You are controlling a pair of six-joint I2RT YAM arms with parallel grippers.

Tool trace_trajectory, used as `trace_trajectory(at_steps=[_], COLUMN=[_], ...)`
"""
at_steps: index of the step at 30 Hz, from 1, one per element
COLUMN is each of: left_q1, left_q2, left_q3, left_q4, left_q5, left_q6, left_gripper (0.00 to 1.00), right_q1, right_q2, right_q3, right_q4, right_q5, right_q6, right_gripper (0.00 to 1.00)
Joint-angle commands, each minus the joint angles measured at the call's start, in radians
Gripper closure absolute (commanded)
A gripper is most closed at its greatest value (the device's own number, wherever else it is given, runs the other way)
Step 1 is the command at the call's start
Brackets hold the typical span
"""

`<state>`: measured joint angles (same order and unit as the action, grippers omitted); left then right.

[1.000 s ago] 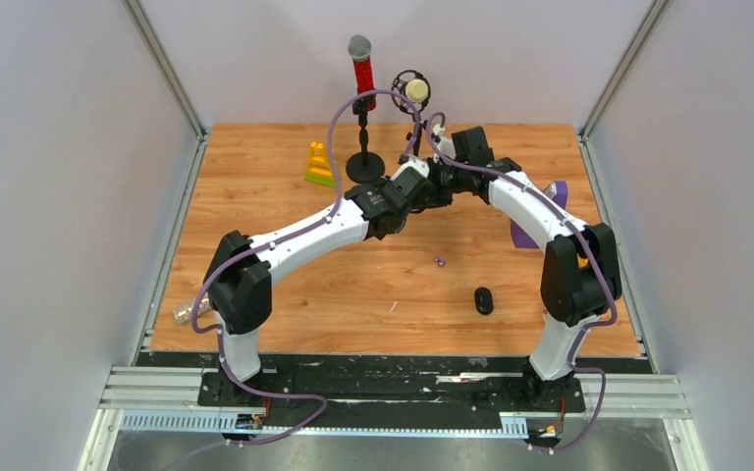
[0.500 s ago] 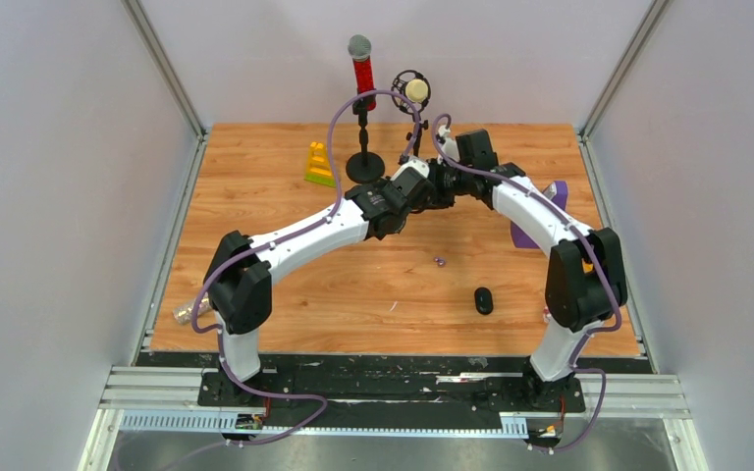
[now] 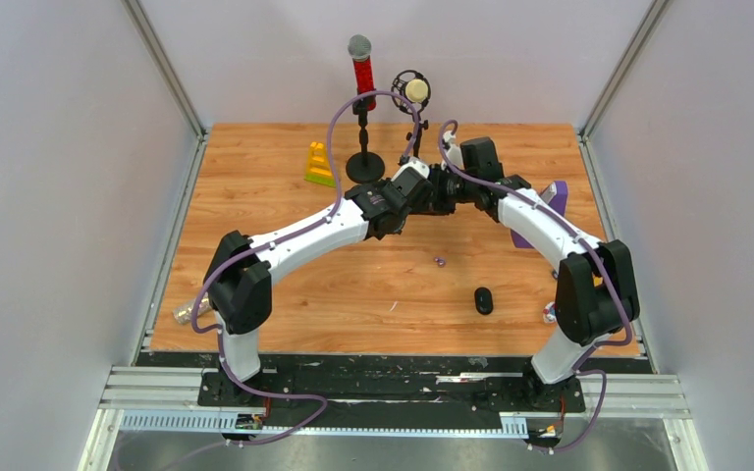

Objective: Insert the wireless bluetooth earbuds into the charging case
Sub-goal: Place the earbud in the charging case.

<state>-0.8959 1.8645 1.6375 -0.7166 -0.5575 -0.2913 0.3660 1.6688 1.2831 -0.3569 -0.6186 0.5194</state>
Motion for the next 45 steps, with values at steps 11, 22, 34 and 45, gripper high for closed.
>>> trace_trajectory(at_steps=[11,22,34,45], left_q1=[0.001,0.0,0.0,0.0], left_q2=[-0.037,-0.042,-0.047,-0.051], left_q3=[0.065,0.064,0.058,0.054], left_q4=[-0.009,-0.007,-0.006,-0.005], left_q5=[0.005,0.007,0.017,0.025], left_q6=[-0.042,-0.044,-0.046,-0.049], left_gripper=[1.0,1.0,1.0,1.0], right_q1=[0.042,0.044,0.051,0.053], right_q2=[0.002,0.018,0.039,0.054], right_q3=[-0.012,-0.02,-0.015,-0.003], right_q4=[0.065,0.068,0.067,0.063], right_q5=[0.025,0.045,0.077,0.082], right_q6=[0.037,0.045,0.044,0.057], right_gripper=[0.97,0.97,0.98,0.98])
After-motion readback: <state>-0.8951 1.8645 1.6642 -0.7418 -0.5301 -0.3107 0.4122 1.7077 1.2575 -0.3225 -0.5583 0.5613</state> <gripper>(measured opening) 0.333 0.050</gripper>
